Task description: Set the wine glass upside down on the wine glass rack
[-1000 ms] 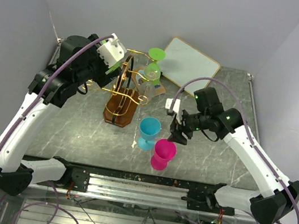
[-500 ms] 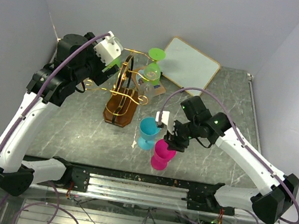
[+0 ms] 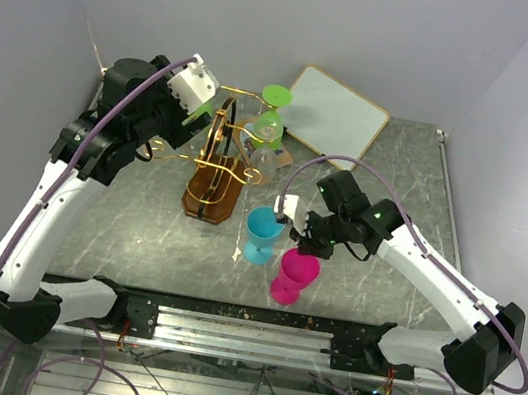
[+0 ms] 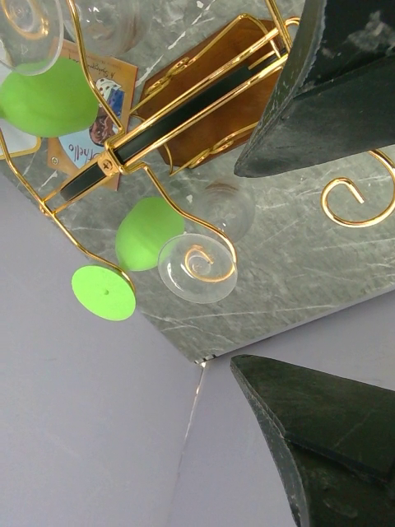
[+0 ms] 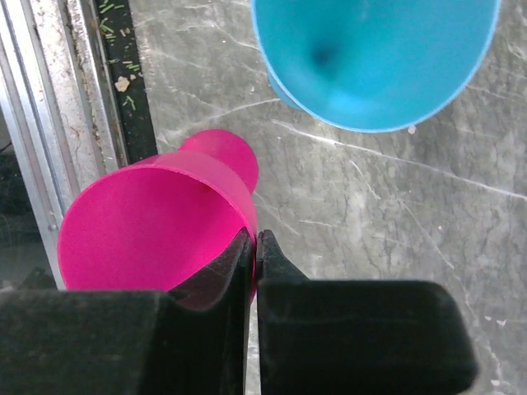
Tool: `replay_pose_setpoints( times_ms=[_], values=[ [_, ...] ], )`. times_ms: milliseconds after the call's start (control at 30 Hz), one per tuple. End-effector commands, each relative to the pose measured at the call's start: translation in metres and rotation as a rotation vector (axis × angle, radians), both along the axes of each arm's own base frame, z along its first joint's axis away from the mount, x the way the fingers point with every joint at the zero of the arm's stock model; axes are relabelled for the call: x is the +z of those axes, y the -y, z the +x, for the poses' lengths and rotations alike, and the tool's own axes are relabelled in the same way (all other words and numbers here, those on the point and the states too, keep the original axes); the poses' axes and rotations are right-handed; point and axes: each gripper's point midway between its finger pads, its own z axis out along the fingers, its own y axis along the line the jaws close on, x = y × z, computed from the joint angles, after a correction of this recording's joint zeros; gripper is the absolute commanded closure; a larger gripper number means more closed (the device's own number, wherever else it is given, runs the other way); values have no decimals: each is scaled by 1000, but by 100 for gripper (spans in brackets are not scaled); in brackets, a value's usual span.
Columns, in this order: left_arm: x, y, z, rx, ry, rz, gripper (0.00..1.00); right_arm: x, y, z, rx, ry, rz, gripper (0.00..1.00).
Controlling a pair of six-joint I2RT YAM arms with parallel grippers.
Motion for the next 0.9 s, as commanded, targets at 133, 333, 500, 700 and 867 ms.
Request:
replay_pose_setpoints(
  times_ms=[133, 333, 500, 700, 867],
  values=[
    [11, 5, 10, -18, 37, -21, 2, 15, 30, 20, -71, 72, -54, 100],
    [15, 13, 13, -23, 32, -87, 1, 70, 79, 66, -315, 296, -36, 100],
    [16, 28, 20, -36, -2, -185, 0, 129, 110, 111, -551, 506, 25, 100],
    [14, 56, 24, -105, -71, -349, 1, 211, 108, 156, -714, 758, 212, 100],
    [22, 81, 21, -193, -109, -473, 5, 279, 87, 173, -772, 814, 464, 100]
  ],
)
